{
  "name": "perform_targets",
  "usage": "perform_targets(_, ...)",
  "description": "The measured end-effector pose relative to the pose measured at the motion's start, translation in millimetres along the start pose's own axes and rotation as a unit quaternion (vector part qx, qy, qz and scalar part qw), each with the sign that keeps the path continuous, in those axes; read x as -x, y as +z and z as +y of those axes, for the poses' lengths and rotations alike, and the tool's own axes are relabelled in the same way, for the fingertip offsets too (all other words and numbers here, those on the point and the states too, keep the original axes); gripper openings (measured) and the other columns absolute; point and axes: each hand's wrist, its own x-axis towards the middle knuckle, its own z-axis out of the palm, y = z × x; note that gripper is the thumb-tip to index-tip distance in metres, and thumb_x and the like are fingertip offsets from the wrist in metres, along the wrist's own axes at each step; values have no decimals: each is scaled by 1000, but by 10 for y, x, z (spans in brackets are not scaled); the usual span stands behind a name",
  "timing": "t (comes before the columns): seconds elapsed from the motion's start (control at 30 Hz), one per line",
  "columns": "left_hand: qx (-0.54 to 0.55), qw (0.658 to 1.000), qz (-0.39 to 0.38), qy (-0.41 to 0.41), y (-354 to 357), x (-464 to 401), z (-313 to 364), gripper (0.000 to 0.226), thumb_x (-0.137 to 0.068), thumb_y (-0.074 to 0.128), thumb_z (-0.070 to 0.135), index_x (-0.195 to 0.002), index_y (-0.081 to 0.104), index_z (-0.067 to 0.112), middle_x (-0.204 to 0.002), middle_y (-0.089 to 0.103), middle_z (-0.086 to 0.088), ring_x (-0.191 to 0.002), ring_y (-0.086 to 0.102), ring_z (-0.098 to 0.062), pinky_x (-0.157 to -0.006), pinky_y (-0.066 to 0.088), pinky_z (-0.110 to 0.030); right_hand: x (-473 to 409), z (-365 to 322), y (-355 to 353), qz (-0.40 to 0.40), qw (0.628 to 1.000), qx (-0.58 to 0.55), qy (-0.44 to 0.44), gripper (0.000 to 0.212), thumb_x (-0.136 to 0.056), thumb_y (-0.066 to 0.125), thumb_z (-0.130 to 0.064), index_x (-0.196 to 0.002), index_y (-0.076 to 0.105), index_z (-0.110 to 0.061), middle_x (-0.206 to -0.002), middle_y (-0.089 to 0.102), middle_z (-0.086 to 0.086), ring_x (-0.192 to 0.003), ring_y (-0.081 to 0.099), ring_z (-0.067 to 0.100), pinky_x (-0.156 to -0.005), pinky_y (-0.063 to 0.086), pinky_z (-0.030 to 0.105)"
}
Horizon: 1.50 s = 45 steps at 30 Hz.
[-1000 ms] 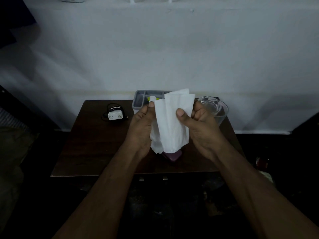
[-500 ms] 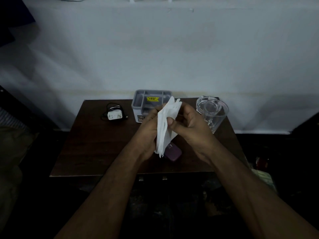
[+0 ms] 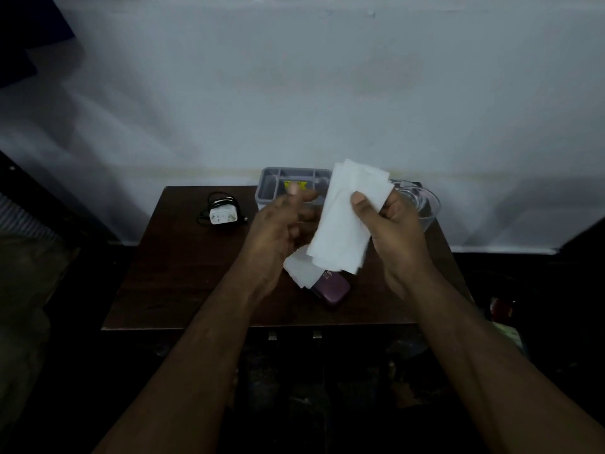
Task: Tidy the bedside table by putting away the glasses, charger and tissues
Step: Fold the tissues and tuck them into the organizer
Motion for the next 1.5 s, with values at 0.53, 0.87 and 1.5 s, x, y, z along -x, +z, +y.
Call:
perform_targets(0.53,-150,978,140,-18,-144,-59,-144,13,-95,71,20,-105,72,13,-106,77,-7,-96,73,-25,-74,62,-37,75,237,102,-80,917,293,258,40,-104,46,-49,-129,56,-20,-122,65,6,-101,62,19,-66,41,26)
perform_targets(0.87,-84,988,117,-61,-105,-60,-112,25,-96,69,24,-115,72,7,-109,77,-13,-91,74,-26,-56,57,-28,50,248,185,-22,964,166,208,25,-102,58,-33,-88,70,-16,-84,66,-4,-69,56,6,-58,41,25)
perform_targets(1.5,-212,974,62,51,0,38,-122,34,-105,52,35,-117,60,4,-112,72,-13,-103,71,-30,-88,58,-50,141,-29,143,-94,995,5,19,49,-85,66,-48,-114,70,-8,-112,76,11,-110,71,31,-93,59,46)
